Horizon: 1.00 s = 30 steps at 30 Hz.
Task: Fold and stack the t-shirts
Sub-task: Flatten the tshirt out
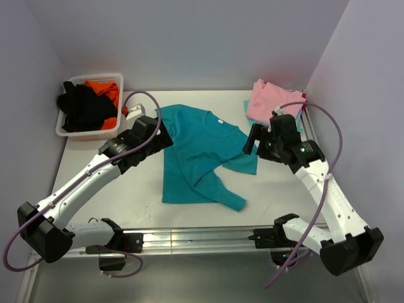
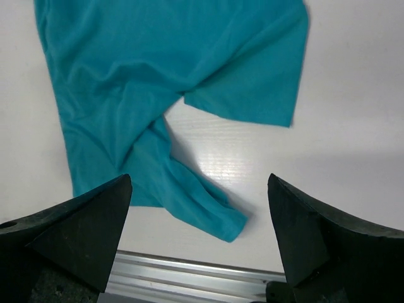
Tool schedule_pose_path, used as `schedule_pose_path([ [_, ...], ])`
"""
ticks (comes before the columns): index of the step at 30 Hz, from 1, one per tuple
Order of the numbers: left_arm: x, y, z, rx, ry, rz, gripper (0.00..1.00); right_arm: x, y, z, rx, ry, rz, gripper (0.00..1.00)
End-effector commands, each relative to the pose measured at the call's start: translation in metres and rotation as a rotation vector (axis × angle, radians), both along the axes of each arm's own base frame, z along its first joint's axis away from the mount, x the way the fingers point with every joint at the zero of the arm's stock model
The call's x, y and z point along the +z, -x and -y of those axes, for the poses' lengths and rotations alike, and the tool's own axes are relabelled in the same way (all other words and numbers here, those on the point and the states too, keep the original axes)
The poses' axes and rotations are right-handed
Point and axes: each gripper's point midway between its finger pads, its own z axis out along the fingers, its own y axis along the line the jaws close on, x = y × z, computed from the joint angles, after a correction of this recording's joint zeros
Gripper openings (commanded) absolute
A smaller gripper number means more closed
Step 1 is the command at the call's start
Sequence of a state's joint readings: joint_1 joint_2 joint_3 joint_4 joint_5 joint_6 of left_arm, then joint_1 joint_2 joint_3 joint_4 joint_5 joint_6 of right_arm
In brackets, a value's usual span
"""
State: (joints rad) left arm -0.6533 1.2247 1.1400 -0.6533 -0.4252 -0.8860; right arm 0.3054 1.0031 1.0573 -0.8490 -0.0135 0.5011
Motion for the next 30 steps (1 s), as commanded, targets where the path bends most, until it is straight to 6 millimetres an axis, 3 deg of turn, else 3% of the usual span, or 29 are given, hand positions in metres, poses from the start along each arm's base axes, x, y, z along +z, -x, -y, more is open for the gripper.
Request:
schedule_pose_path([
  [1, 0.024, -0.006, -0.027, 0.11, -0.054, 0.049, 0.99, 0.048, -0.03, -0.011, -0.007, -0.042, 0.109, 0.94],
  [2, 0.021, -0.009, -0.02, 0.045, -0.055, 0.033, 1.0, 0.054, -0.034, -0.014, -0.008, -0.052, 0.113, 0.94],
  [5, 0.023, -0.043, -0.012, -0.027, -0.017, 0.054, 0.99, 0.069, -0.055, -0.027, 0.009, -0.067, 0.135, 0.92],
  [6, 0.032, -0.065, -0.015, -0.031, 0.022, 0.105, 0.99, 0.074, -0.058, -0.031, 0.014, -0.068, 0.144, 0.91],
  [7, 0.016, -0.081, -0.015, -0.039, 0.024, 0.074, 1.0, 0.084, -0.06, -0.034, 0.008, -0.074, 0.149, 0.9],
  [9, 0.019, -0.114, -0.023, -0.097, 0.086, 0.079, 0.99, 0.082, -0.063, -0.044, 0.024, -0.069, 0.101, 0.89],
  [10, -0.003, -0.136, -0.028, -0.098, 0.075, 0.042, 1.0, 0.087, -0.058, -0.053, 0.044, -0.066, 0.09, 0.88],
  [11, 0.014, -0.157, -0.033, -0.118, 0.045, 0.087, 1.0, 0.084, -0.058, -0.056, 0.042, -0.044, 0.077, 0.88],
  [12, -0.013, -0.178, -0.041, -0.11, 0.016, 0.035, 0.99, 0.084, -0.054, -0.06, 0.05, -0.033, 0.073, 0.88],
  [13, -0.019, -0.189, -0.045, -0.118, 0.0, 0.019, 0.99, 0.082, -0.047, -0.064, 0.056, -0.02, 0.059, 0.88],
  [14, -0.003, -0.208, -0.044, -0.139, -0.007, 0.06, 1.0, 0.08, -0.039, -0.071, 0.074, 0.001, 0.057, 0.88],
  [15, -0.036, -0.223, -0.047, -0.16, 0.01, -0.004, 0.99, 0.076, -0.033, -0.073, 0.075, 0.005, 0.044, 0.88],
  [16, -0.042, -0.233, -0.048, -0.171, 0.019, -0.012, 0.99, 0.063, -0.025, -0.072, 0.056, 0.007, 0.002, 0.86],
  [17, -0.036, -0.248, -0.048, -0.184, 0.029, 0.012, 0.99, 0.062, -0.016, -0.071, 0.055, -0.004, -0.005, 0.85],
  [18, -0.066, -0.257, -0.049, -0.197, 0.045, -0.039, 0.99, 0.05, -0.008, -0.07, 0.043, -0.007, -0.042, 0.85],
  [20, -0.077, -0.269, -0.045, -0.222, 0.084, -0.044, 0.99, 0.051, 0.003, -0.065, 0.033, -0.029, -0.027, 0.85],
  [22, -0.105, -0.276, -0.044, -0.226, 0.125, -0.083, 0.98, 0.043, 0.014, -0.057, 0.002, -0.019, -0.051, 0.85],
  [26, -0.125, -0.287, -0.041, -0.212, 0.18, -0.073, 0.99, 0.044, 0.03, -0.035, -0.055, 0.025, -0.061, 0.85],
  [30, -0.151, -0.293, -0.03, -0.22, 0.241, -0.104, 0.99, 0.043, 0.036, -0.026, -0.081, 0.042, -0.067, 0.86],
])
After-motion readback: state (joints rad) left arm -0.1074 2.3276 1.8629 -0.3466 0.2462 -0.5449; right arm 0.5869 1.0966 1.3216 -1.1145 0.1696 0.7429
